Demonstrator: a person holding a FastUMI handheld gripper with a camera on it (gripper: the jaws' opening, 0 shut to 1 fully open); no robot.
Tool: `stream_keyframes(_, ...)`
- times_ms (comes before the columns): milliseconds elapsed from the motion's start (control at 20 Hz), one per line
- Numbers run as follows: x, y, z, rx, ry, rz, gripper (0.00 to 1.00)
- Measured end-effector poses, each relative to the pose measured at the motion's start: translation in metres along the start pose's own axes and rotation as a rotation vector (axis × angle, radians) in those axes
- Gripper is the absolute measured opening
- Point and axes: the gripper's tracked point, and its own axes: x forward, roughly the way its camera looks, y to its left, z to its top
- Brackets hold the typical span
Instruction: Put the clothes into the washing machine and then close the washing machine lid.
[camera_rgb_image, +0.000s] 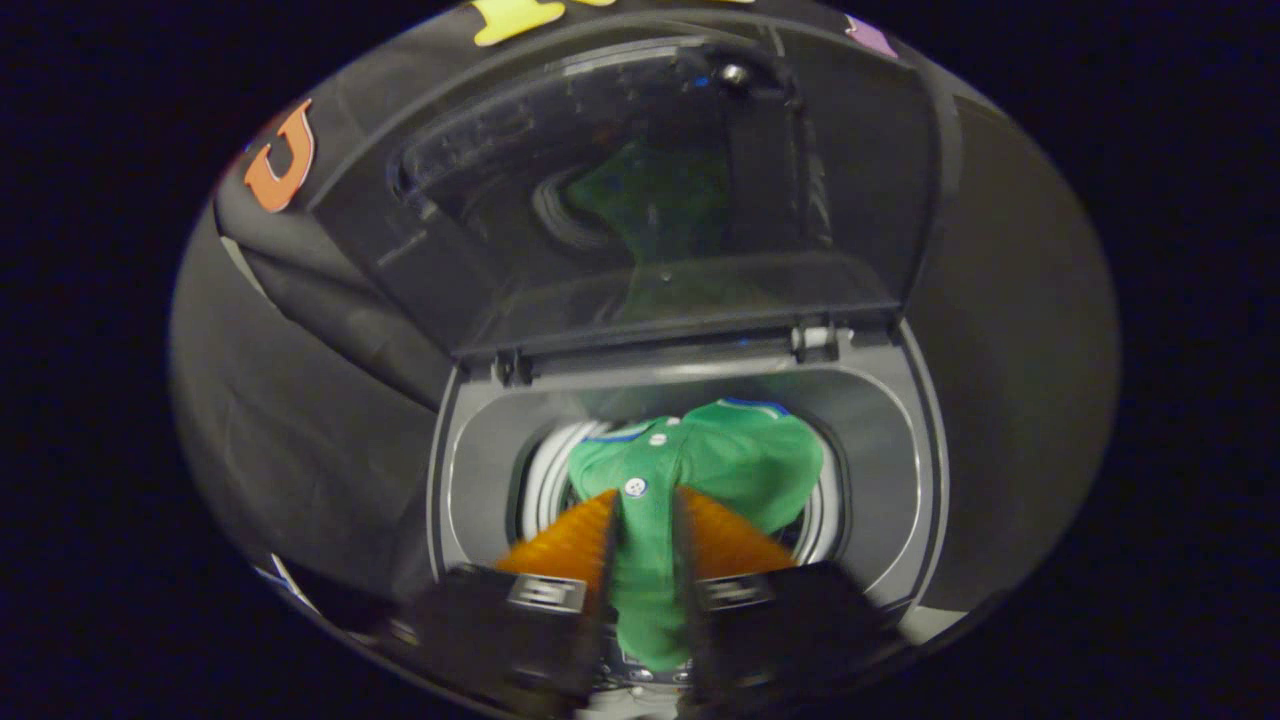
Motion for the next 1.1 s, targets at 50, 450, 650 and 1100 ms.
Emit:
stream_keyframes(50, 0.000, 0.003, 0.002, -0.009, -0.001, 0.010, 0.64)
stream_keyframes(450, -0.043, 0.015, 0.045, -0.108, -0.148, 0.024, 0.87)
stream_keyframes(650, -0.099, 0.033, 0.094, -0.160, -0.262, 0.059, 0.87)
stream_keyframes(1100, -0.155, 0.042, 0.196, -0.169, -0.389, 0.072, 0.88)
